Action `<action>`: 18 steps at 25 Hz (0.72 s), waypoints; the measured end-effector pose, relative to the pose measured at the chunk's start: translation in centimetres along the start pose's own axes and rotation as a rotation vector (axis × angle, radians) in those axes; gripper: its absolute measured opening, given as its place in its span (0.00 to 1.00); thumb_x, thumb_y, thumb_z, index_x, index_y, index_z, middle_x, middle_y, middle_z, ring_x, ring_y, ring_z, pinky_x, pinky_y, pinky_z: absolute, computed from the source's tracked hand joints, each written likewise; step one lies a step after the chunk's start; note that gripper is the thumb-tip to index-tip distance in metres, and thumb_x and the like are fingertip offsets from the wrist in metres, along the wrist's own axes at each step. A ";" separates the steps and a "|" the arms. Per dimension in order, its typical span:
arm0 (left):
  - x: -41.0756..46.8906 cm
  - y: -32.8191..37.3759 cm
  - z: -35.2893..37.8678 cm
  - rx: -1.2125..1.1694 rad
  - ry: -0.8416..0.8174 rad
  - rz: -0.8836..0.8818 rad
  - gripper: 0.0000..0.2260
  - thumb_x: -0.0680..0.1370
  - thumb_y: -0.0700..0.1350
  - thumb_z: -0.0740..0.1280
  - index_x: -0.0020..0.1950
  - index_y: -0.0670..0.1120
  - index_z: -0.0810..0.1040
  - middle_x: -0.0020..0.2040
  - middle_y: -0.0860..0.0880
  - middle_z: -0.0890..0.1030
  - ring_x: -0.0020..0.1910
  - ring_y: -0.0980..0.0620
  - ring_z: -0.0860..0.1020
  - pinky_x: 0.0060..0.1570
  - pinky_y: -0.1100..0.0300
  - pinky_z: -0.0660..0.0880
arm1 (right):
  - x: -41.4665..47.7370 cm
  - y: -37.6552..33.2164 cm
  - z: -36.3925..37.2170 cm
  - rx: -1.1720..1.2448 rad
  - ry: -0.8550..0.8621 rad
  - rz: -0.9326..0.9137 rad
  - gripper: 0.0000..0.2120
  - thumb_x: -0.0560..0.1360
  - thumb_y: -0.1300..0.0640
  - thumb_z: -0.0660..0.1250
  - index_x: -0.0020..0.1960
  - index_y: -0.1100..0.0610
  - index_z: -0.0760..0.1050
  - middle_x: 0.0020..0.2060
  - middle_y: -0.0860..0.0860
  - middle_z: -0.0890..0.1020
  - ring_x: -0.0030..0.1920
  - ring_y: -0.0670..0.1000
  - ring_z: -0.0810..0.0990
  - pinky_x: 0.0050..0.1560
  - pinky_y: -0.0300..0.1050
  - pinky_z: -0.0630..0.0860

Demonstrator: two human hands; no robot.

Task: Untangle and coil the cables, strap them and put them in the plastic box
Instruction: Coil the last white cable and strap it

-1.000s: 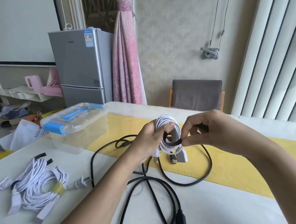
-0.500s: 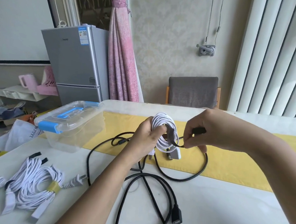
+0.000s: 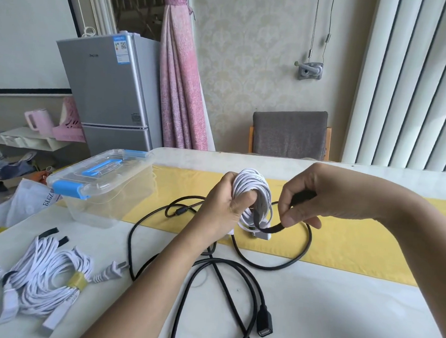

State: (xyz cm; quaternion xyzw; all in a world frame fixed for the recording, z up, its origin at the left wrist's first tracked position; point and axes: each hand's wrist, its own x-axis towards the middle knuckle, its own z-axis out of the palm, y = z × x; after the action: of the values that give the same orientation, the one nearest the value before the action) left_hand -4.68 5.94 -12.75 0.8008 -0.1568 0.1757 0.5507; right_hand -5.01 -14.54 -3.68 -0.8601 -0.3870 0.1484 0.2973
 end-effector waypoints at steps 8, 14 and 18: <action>-0.3 0.5 0.5 -0.003 -0.012 -0.044 0.29 0.65 0.64 0.64 0.56 0.44 0.72 0.46 0.52 0.79 0.42 0.62 0.77 0.44 0.65 0.74 | 0.0 -0.5 0.1 -0.210 0.300 -0.029 0.07 0.69 0.52 0.75 0.35 0.51 0.78 0.21 0.48 0.75 0.22 0.43 0.69 0.26 0.32 0.64; -0.2 1.0 0.1 0.018 0.147 -0.036 0.23 0.65 0.63 0.63 0.51 0.48 0.73 0.42 0.45 0.81 0.38 0.53 0.76 0.39 0.56 0.73 | 1.6 -1.1 2.6 -0.474 0.517 -0.138 0.11 0.67 0.50 0.74 0.34 0.47 0.72 0.23 0.44 0.70 0.28 0.45 0.71 0.30 0.37 0.65; -0.3 1.1 -0.2 0.046 0.199 0.000 0.21 0.67 0.61 0.62 0.51 0.48 0.73 0.40 0.42 0.80 0.36 0.45 0.76 0.36 0.51 0.73 | 2.0 -0.5 2.8 -0.242 0.467 -0.160 0.11 0.66 0.54 0.77 0.32 0.50 0.75 0.22 0.42 0.73 0.24 0.44 0.69 0.26 0.34 0.63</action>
State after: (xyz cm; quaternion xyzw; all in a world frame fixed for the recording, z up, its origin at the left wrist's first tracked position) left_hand -5.41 5.76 -11.90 0.7917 -0.0974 0.2582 0.5451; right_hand -5.33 -11.62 -5.57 -0.8669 -0.3896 -0.1255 0.2845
